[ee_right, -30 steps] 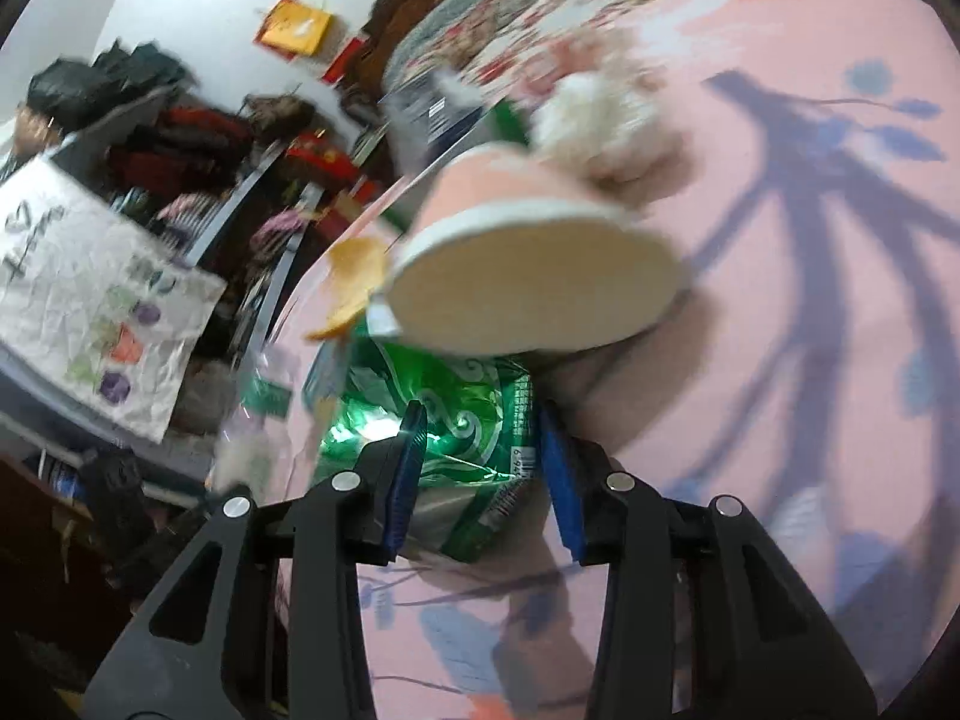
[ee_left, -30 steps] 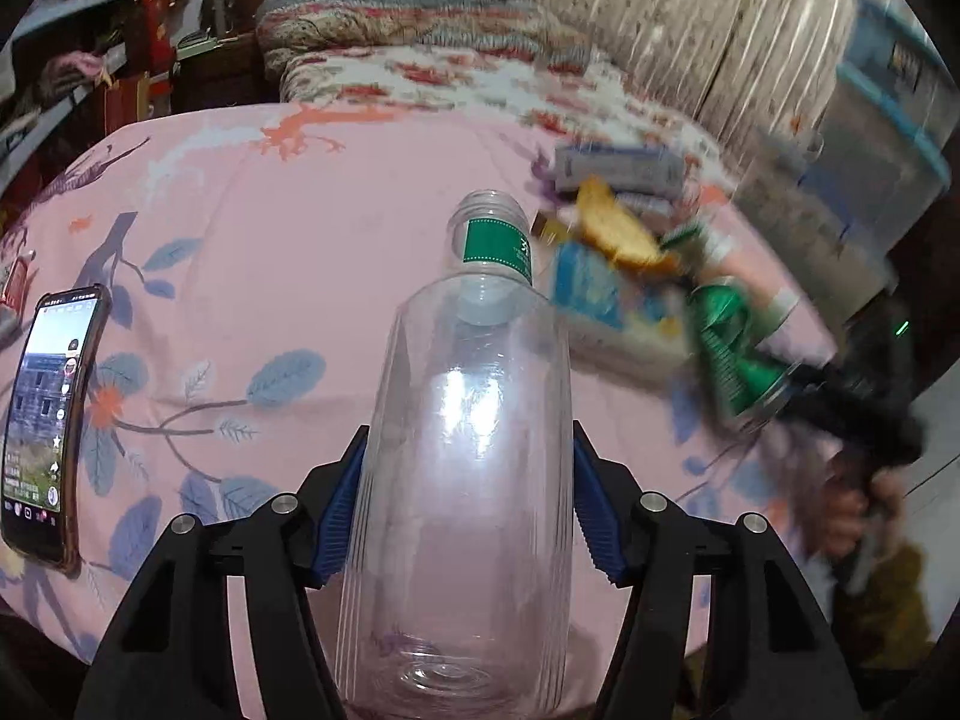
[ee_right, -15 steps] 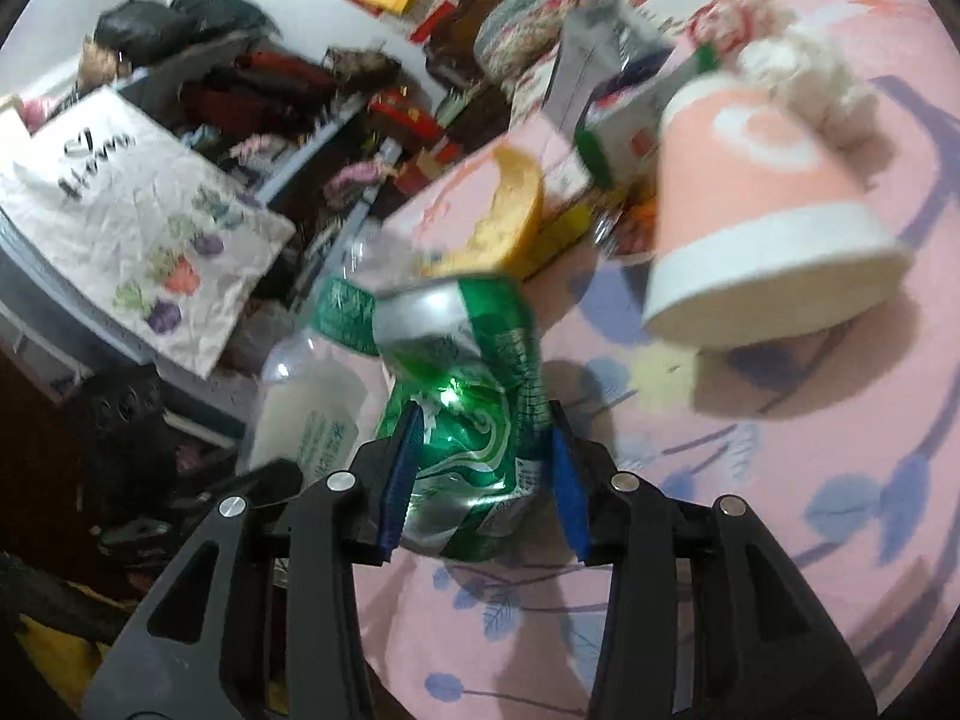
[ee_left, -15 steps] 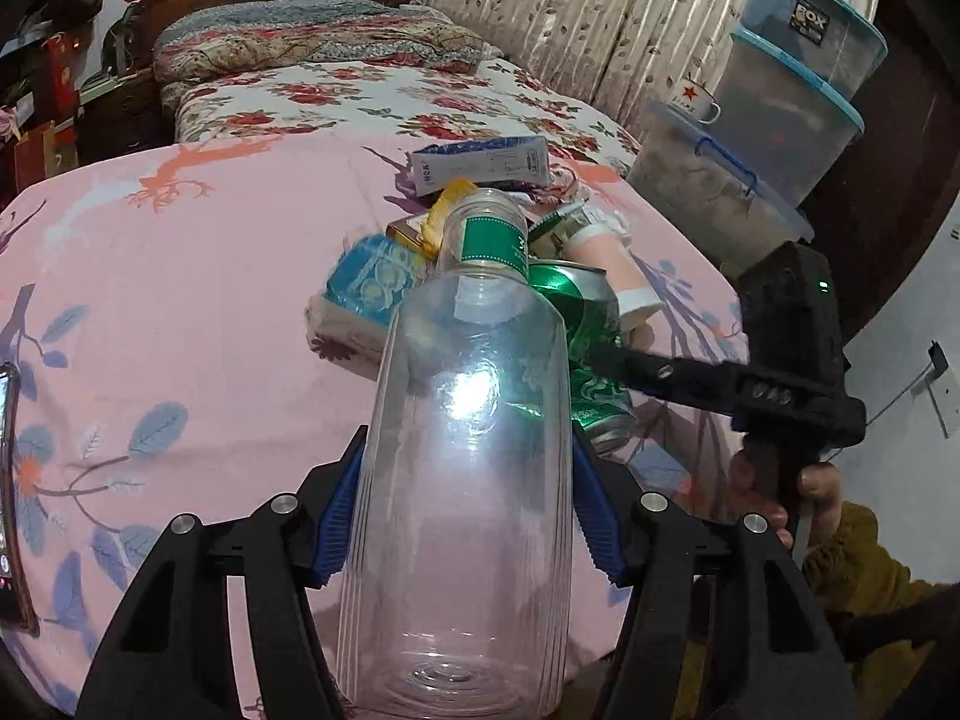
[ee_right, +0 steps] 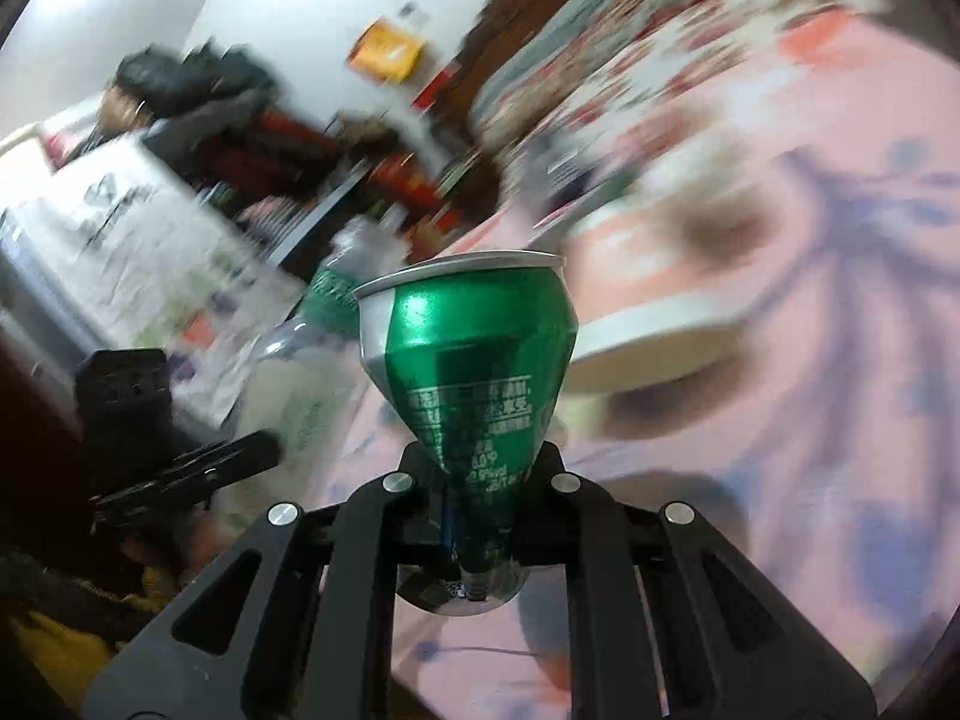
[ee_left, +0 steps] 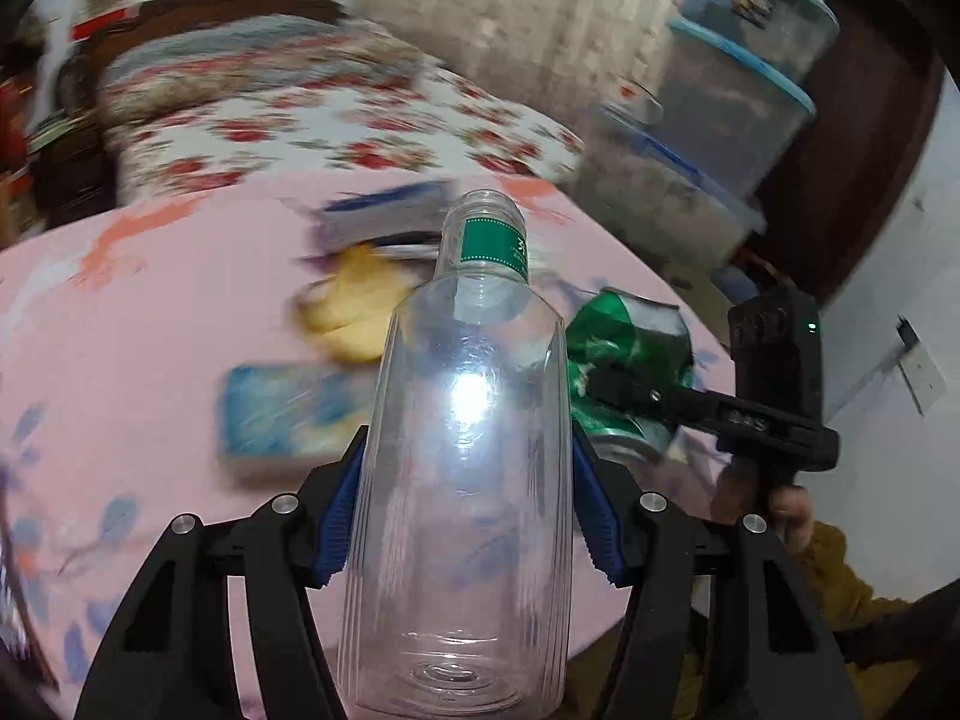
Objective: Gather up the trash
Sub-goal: 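Carry bottle and can to the beige wastebasket and open both grippers, then grasp the orange peel with the right gripper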
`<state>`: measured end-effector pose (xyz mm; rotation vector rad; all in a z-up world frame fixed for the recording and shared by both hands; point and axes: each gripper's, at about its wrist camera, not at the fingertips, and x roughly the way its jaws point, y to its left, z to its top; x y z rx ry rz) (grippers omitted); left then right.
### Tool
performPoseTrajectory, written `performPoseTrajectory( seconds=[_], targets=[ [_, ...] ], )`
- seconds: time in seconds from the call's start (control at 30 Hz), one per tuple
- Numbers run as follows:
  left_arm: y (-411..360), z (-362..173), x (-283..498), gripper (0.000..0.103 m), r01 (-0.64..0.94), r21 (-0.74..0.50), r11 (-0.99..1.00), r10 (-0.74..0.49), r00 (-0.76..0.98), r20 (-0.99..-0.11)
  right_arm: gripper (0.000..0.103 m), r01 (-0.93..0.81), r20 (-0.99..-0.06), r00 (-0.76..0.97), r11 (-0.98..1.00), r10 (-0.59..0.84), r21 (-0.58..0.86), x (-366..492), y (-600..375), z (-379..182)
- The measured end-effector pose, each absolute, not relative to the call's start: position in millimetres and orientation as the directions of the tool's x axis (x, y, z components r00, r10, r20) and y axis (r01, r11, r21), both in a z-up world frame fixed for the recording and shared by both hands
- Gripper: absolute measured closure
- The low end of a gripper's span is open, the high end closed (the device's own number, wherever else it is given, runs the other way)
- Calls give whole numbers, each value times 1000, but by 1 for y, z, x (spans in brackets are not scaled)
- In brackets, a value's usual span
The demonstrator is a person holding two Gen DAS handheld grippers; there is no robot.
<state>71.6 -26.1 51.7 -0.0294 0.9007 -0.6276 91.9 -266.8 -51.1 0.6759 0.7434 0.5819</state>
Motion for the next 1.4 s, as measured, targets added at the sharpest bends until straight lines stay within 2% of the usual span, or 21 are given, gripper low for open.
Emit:
performPoseTrajectory(
  seconds=[0.1,0.2,0.4,0.57,0.63,0.7,0.73,0.77,0.83,0.9,1.0,1.07,1.17,1.3,1.4],
  targets=[
    [-96,62,95,45,603,-294,741,-577,349,-739,88,-135,-385,725,666,571,733,75,-341,-41],
    [-185,66,120,45,701,-311,642,-617,230,-753,88,18,-401,835,711,376,703,54,-421,-27],
    [-392,37,171,44,774,-392,497,-595,-24,-803,88,391,-518,855,624,27,677,34,-571,-40],
    [-497,-2,207,43,750,-427,505,-544,-108,-832,85,495,-621,784,627,-24,601,55,-629,-64],
    [-520,-13,216,33,739,-425,523,-525,-113,-844,84,507,-631,775,625,-29,593,62,-637,-67],
    [-536,-18,222,29,728,-414,547,-515,-98,-852,73,521,-639,767,630,-49,576,63,-634,-62],
    [-538,-18,225,29,721,-409,559,-513,-87,-854,59,518,-632,773,628,-52,581,61,-629,-59],
    [-536,-14,226,29,717,-411,563,-519,-80,-851,42,520,-625,778,626,-67,581,59,-632,-60],
    [-525,0,222,29,721,-416,554,-552,-55,-832,34,528,-603,787,649,-131,548,53,-636,-57],
    [-505,19,213,29,736,-410,538,-586,-23,-810,34,532,-598,785,671,-163,515,51,-633,-51],
    [-446,49,185,29,757,-433,489,-667,4,-745,39,488,-546,823,687,-156,539,41,-617,-34],
    [-396,59,164,29,771,-440,460,-703,14,-711,49,437,-515,847,722,-130,536,39,-593,-20],
    [-315,57,139,29,770,-427,475,-719,59,-693,61,311,-477,879,780,-18,543,46,-543,-4],
    [-207,49,128,26,697,-383,606,-673,192,-715,62,139,-459,875,831,152,539,62,-459,2],
    [-122,46,129,20,567,-358,742,-601,325,-730,61,42,-476,841,847,256,530,76,-395,-5]
  ],
)
